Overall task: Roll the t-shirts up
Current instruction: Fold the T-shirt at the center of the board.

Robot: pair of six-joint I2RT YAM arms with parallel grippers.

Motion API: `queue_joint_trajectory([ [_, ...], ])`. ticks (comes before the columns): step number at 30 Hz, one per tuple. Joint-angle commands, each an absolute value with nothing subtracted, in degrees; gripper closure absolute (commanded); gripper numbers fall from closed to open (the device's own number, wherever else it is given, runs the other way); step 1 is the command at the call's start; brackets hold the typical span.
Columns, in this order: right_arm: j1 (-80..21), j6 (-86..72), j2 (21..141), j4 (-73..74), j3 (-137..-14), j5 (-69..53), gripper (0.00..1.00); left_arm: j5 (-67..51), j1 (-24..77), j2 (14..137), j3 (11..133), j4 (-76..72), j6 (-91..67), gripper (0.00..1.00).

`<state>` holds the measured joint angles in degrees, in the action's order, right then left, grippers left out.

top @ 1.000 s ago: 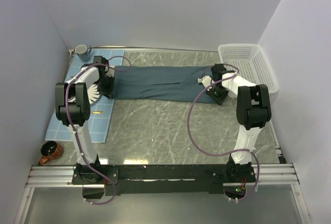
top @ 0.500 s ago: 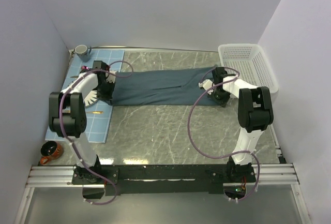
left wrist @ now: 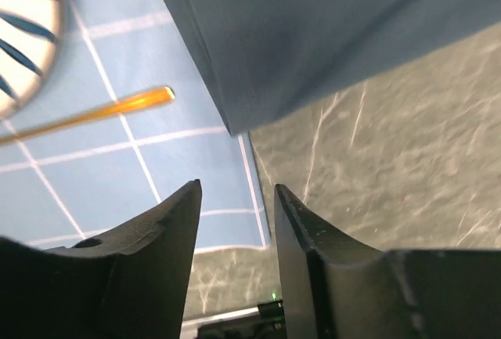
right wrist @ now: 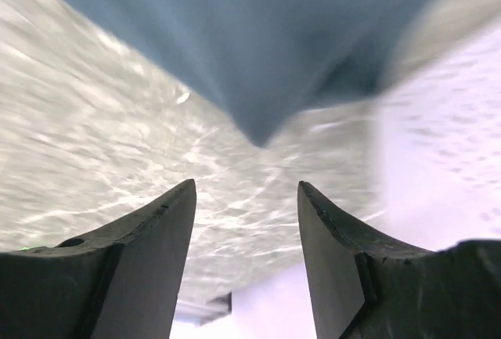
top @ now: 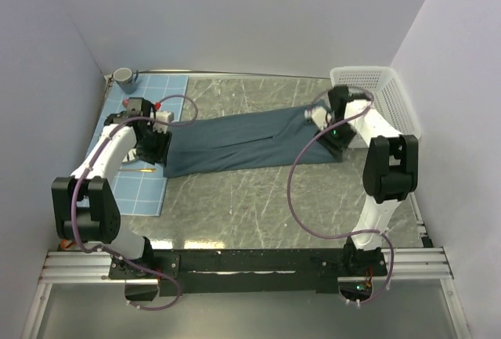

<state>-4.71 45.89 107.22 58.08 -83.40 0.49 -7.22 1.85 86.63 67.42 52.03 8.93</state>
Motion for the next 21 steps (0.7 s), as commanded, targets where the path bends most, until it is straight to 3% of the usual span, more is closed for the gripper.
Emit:
queue_joint_trajectory([
  [1, -6.8, 42.7, 102.7, 66.4, -98.5, -11.1, 0.38, -10.4, 1.8, 87.8, 73.5, 48.4, 7.8, 0.52],
  [5, -10.6, 41.4, 109.3, 64.8, -107.8, -14.1, 0.41, -17.6, 2.8, 93.5, 76.3, 46.1, 7.4, 0.54],
  [14, -14.8, 42.1, 127.0, 59.1, -123.0, -14.0, 0.45, -19.6, 7.0, 103.4, 79.2, 45.4, 6.5, 0.92],
  [21, -16.6, 41.3, 130.4, 52.9, -122.0, -14.2, 0.46, -18.3, 7.0, 102.0, 75.9, 45.3, 6.8, 0.92],
])
